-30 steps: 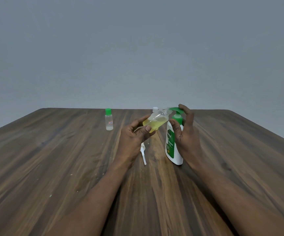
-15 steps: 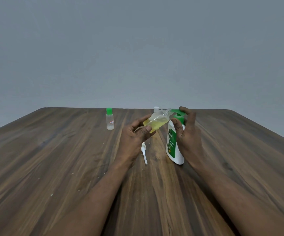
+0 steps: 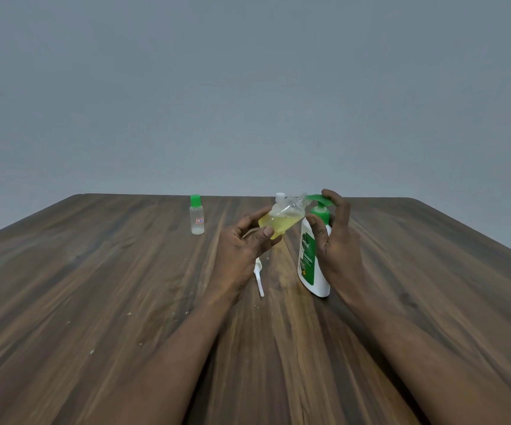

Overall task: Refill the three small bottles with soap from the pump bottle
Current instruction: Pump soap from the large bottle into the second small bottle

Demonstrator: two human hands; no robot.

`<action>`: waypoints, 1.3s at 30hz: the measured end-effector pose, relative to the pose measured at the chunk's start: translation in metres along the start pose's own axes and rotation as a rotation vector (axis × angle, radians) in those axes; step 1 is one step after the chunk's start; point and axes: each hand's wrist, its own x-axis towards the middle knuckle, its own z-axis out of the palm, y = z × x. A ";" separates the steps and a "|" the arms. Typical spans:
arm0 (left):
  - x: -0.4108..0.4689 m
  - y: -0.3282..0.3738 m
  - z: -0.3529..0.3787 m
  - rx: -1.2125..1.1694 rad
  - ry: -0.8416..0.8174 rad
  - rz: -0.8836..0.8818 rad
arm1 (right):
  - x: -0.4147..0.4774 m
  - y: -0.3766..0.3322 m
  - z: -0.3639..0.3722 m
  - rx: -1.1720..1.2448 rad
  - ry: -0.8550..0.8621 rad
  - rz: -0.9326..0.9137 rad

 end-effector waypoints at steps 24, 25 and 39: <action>-0.001 -0.001 0.002 -0.016 0.014 -0.014 | 0.001 0.001 0.000 -0.007 -0.002 0.011; -0.001 -0.001 0.001 -0.015 0.012 -0.017 | 0.001 0.001 0.000 -0.009 -0.002 0.015; 0.000 -0.001 0.002 -0.018 0.022 -0.016 | 0.002 0.000 0.001 0.010 -0.004 -0.003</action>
